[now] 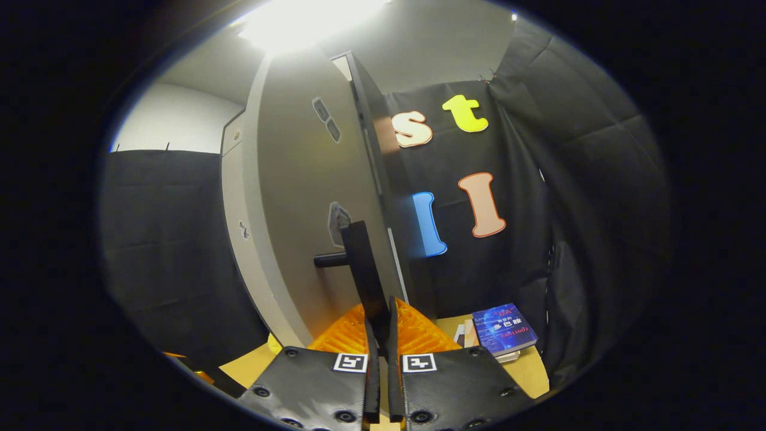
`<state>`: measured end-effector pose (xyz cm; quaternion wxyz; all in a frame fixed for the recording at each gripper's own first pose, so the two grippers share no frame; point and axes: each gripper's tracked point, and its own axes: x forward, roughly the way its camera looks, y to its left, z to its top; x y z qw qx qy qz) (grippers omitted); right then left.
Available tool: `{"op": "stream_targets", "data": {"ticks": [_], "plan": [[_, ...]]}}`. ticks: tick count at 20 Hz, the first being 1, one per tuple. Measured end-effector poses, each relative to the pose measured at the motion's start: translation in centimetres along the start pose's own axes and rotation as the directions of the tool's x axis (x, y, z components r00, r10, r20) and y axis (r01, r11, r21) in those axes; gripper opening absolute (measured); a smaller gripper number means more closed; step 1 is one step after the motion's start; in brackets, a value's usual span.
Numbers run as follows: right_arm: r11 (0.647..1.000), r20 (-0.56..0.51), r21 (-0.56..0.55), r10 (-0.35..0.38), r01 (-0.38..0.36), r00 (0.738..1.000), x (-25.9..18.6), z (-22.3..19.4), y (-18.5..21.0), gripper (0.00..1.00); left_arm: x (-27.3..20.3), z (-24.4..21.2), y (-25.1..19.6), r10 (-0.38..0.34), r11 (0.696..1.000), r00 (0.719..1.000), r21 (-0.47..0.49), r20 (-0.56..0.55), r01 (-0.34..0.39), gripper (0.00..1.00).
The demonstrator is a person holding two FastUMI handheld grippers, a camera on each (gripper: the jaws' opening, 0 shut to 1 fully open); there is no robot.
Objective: Open the right door of the double-door shoe cabinet with the right hand, and open the left door with the left hand.
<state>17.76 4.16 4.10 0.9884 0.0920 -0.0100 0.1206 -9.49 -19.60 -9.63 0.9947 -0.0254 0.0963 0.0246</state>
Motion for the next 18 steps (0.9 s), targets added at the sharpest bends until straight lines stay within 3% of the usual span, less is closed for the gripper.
{"op": "stream_targets", "data": {"ticks": [6, 10, 16, 18], "plan": [[0.998, -0.013, -0.035, -0.057, 0.056, 0.998, -0.1, -0.2, -0.6, 0.07, 1.0, -2.4, 0.4, -0.041, 0.999, 0.995, -0.035, -0.088, 0.038, 0.95], [0.993, -0.034, -0.044, -0.108, 0.106, 0.994, -0.6, -0.5, -1.0, 0.07, 2.7, -2.2, 1.4, -0.082, 0.997, 0.992, 0.004, -0.096, 0.083, 0.95], [0.978, -0.107, -0.132, -0.174, 0.160, 0.979, -3.4, -1.8, -2.0, 0.07, 7.1, -1.8, 3.8, -0.163, 0.987, 0.981, -0.026, -0.106, 0.161, 0.95], [0.970, -0.118, -0.122, -0.223, 0.209, 0.967, -4.4, -1.9, -2.3, 0.07, 8.8, -1.3, 4.9, -0.189, 0.982, 0.977, -0.016, -0.095, 0.188, 0.95]]}}
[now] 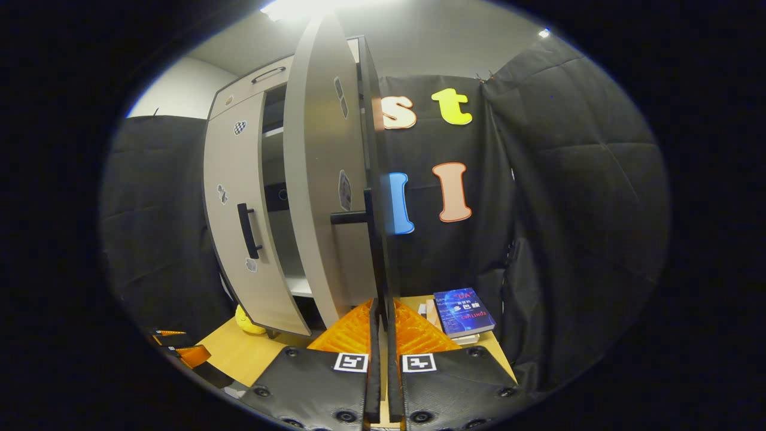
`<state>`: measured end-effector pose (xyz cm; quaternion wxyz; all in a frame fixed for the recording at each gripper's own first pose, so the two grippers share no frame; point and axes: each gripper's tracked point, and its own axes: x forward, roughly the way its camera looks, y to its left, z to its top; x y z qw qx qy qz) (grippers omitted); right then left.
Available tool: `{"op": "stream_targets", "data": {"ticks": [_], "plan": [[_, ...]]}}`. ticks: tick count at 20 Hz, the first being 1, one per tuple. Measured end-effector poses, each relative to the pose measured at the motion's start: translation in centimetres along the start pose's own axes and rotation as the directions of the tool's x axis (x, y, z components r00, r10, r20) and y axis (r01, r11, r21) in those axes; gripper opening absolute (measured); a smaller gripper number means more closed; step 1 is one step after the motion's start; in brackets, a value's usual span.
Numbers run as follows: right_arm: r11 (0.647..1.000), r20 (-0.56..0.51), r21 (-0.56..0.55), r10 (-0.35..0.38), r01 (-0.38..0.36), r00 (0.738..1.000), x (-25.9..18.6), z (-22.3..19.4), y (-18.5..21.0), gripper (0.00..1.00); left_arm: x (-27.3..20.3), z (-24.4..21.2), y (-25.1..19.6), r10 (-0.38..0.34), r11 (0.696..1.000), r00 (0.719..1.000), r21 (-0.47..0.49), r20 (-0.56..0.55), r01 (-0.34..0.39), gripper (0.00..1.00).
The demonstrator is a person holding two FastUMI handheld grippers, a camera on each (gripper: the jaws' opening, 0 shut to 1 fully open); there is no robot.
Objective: Open the right door of the double-door shoe cabinet with the right hand, and open the left door with the left hand.
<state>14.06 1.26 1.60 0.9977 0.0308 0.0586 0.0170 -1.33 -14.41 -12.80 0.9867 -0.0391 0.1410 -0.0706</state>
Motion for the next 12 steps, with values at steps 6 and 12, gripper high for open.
{"op": "stream_targets", "data": {"ticks": [6, 12], "plan": [[0.981, 0.030, 0.108, -0.165, 0.161, 0.986, -4.0, 1.3, -3.5, 0.07, 3.6, 4.8, 5.1, -0.039, 0.999, 0.993, -0.010, 0.108, 0.040, 0.95], [0.907, 0.089, 0.108, -0.417, 0.408, 0.904, -8.7, 4.5, -10.2, 0.00, 6.6, 12.4, 6.4, -0.083, 0.991, 0.967, -0.081, 0.243, 0.105, 0.94]]}}
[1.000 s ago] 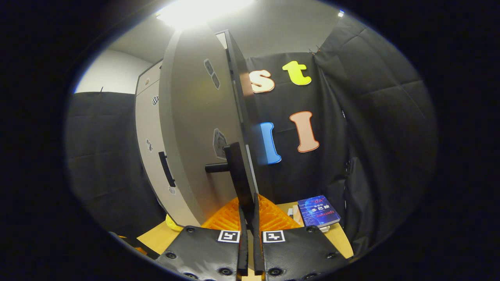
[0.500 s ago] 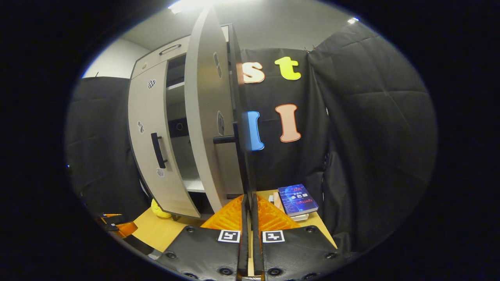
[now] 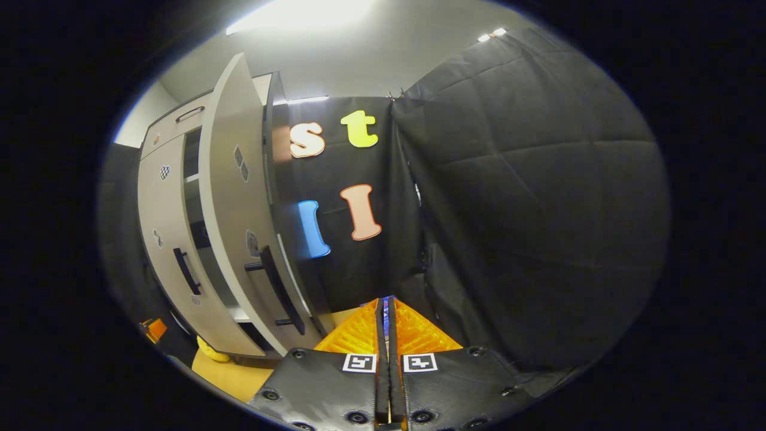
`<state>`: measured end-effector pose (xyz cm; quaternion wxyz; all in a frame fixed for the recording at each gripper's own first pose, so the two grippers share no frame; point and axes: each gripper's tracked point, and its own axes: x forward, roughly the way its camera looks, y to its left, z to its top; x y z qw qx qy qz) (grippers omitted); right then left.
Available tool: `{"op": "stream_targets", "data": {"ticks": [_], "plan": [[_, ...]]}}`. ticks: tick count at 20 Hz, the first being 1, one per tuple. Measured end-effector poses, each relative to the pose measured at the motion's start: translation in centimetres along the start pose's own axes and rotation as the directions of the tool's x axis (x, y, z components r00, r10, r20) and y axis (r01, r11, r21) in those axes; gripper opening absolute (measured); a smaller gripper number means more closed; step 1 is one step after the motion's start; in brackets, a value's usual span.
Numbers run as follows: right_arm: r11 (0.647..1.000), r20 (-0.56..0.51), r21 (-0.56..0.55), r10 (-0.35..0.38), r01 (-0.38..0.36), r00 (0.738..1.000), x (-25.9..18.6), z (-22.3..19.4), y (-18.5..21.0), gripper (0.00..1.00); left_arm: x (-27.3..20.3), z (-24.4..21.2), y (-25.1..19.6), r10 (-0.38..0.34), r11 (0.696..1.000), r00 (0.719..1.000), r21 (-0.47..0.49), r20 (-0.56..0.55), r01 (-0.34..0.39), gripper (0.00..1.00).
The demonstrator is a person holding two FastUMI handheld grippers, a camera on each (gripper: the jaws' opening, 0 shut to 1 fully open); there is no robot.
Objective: Open the right door of the double-door shoe cabinet with the right hand, and open the left door with the left hand.
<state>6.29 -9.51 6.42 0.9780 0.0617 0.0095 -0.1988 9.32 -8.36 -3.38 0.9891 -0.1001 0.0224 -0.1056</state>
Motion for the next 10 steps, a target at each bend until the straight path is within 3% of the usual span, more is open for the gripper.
{"op": "stream_targets", "data": {"ticks": [2, 3, 6, 7, 8, 9, 10], "plan": [[0.998, 0.029, -0.014, -0.065, 0.065, 0.997, 0.1, 0.7, -1.8, 0.04, 2.0, 1.6, -0.3, -0.013, 0.999, 1.000, -0.032, 0.027, 0.014, 0.93], [0.997, 0.032, -0.002, -0.078, 0.078, 0.996, 0.0, 0.9, -2.1, 0.00, 3.1, 2.2, -0.5, -0.016, 0.999, 0.999, -0.040, 0.034, 0.017, 0.94], [0.994, 0.019, -0.020, -0.106, 0.107, 0.994, 2.4, 0.1, -3.7, 0.08, 6.5, 3.5, -1.3, -0.017, 0.999, 0.998, -0.028, 0.054, 0.018, 0.94], [0.992, 0.016, -0.045, -0.121, 0.122, 0.993, 3.4, -0.1, -4.4, 0.00, 7.6, 3.7, -1.6, -0.013, 1.000, 0.998, -0.016, 0.055, 0.014, 0.94], [0.992, 0.017, -0.063, -0.111, 0.112, 0.994, 4.7, -0.1, -4.7, 0.08, 8.7, 3.9, -1.8, -0.002, 1.000, 0.998, -0.004, 0.058, 0.003, 0.94], [0.992, 0.014, -0.075, -0.103, 0.104, 0.995, 5.9, -0.2, -4.8, 0.09, 9.8, 4.1, -2.0, 0.015, 1.000, 0.998, 0.003, 0.059, -0.015, 0.94], [0.993, 0.003, -0.082, -0.080, 0.080, 0.997, 7.3, -0.4, -4.5, 0.16, 10.5, 4.2, -2.3, 0.037, 0.999, 0.998, 0.002, 0.059, -0.037, 0.94]]}}
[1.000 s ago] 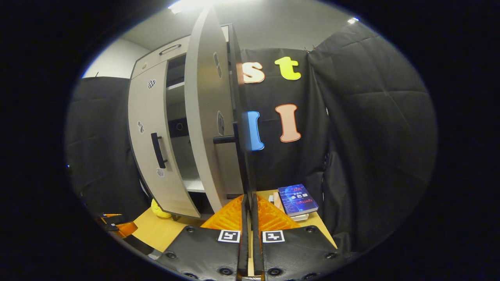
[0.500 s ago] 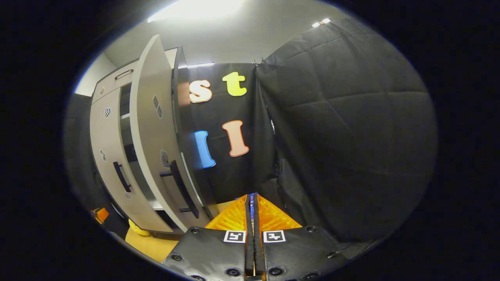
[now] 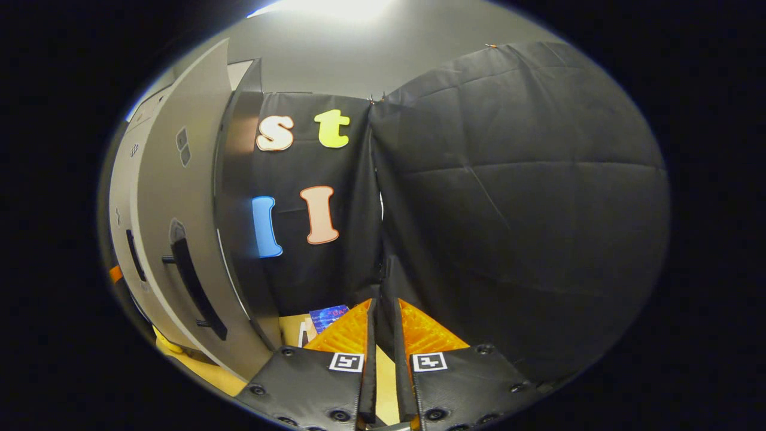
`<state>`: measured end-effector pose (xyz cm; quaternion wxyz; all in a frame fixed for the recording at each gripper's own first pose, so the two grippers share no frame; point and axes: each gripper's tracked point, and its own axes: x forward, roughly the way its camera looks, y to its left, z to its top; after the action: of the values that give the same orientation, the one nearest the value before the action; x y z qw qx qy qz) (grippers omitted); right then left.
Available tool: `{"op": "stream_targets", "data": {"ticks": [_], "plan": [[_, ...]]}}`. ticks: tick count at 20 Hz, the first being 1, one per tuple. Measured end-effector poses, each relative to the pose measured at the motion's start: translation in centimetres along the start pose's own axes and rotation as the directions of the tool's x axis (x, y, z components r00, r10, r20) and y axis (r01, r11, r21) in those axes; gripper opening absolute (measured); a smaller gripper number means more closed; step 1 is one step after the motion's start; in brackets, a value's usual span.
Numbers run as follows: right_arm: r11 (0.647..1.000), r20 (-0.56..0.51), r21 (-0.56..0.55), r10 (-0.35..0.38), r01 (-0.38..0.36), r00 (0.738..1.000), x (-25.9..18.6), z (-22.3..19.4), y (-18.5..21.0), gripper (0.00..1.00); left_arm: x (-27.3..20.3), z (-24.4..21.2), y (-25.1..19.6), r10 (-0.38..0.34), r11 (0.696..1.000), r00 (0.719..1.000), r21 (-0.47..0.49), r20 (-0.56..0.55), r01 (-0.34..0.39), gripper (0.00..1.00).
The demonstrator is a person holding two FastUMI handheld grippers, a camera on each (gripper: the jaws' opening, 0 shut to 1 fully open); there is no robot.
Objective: Open the right door of the double-door shoe cabinet with the right hand, and open the left door with the left hand.
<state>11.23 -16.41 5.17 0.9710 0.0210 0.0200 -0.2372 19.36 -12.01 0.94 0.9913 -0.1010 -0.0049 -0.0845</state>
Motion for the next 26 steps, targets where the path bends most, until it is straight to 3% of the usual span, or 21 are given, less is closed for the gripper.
{"op": "stream_targets", "data": {"ticks": [4, 10, 13, 14, 16, 18, 19, 21, 22, 23, 24, 26], "plan": [[1.000, -0.005, -0.019, -0.004, 0.004, 1.000, 5.4, -0.1, -1.1, 0.96, 2.9, -0.6, -1.6, 0.051, 0.999, 0.999, -0.017, -0.008, -0.051, 0.94], [0.999, -0.008, -0.035, 0.018, -0.019, 1.000, 10.1, -1.0, -2.0, 0.93, 6.8, 0.3, -3.3, 0.084, 0.993, 0.996, 0.084, 0.017, -0.085, 0.93], [0.999, -0.019, 0.016, 0.029, -0.029, 0.999, 11.8, -1.5, -2.4, 0.93, 8.3, 0.2, -3.6, 0.109, 0.988, 0.994, 0.106, 0.014, -0.110, 0.93], [0.999, -0.009, 0.038, 0.029, -0.028, 1.000, 12.1, -1.3, -2.7, 0.96, 8.7, 0.0, -3.7, 0.114, 0.987, 0.993, 0.111, 0.006, -0.114, 0.93], [0.995, 0.040, 0.091, 0.048, -0.051, 0.998, 12.6, -0.1, -2.7, 0.93, 9.4, -0.2, -3.7, 0.130, 0.984, 0.992, 0.123, 0.002, -0.129, 0.94], [0.991, 0.082, 0.120, 0.056, -0.066, 0.995, 12.9, 0.9, -2.9, 0.93, 10.2, -0.1, -3.6, 0.137, 0.982, 0.991, 0.131, 0.006, -0.136, 0.65], [0.991, 0.095, 0.117, 0.046, -0.057, 0.994, 13.2, 1.1, -3.2, 0.92, 10.5, -0.1, -3.5, 0.141, 0.981, 0.990, 0.134, 0.006, -0.140, 0.59], [0.994, 0.100, 0.096, 0.036, -0.046, 0.994, 13.6, 1.2, -3.6, 0.97, 11.2, -0.1, -3.8, 0.128, 0.984, 0.992, 0.123, -0.002, -0.127, 0.65], [0.995, 0.098, 0.085, 0.035, -0.043, 0.995, 13.7, 1.1, -3.6, 0.92, 11.5, -0.1, -4.1, 0.114, 0.987, 0.993, 0.111, -0.005, -0.113, 0.59], [0.996, 0.098, 0.078, 0.035, -0.042, 0.995, 13.7, 1.1, -3.5, 0.97, 11.6, 0.1, -3.9, 0.115, 0.988, 0.993, 0.101, 0.003, -0.115, 0.54], [0.996, 0.098, 0.073, 0.037, -0.044, 0.995, 13.8, 1.1, -3.3, 0.97, 11.6, 0.1, -3.8, 0.115, 0.990, 0.993, 0.086, 0.007, -0.116, 0.40], [0.996, 0.095, 0.078, 0.043, -0.051, 0.995, 13.8, 0.9, -3.0, 0.93, 11.4, -0.1, -3.8, 0.113, 0.990, 0.994, 0.086, 0.001, -0.113, 0.35]]}}
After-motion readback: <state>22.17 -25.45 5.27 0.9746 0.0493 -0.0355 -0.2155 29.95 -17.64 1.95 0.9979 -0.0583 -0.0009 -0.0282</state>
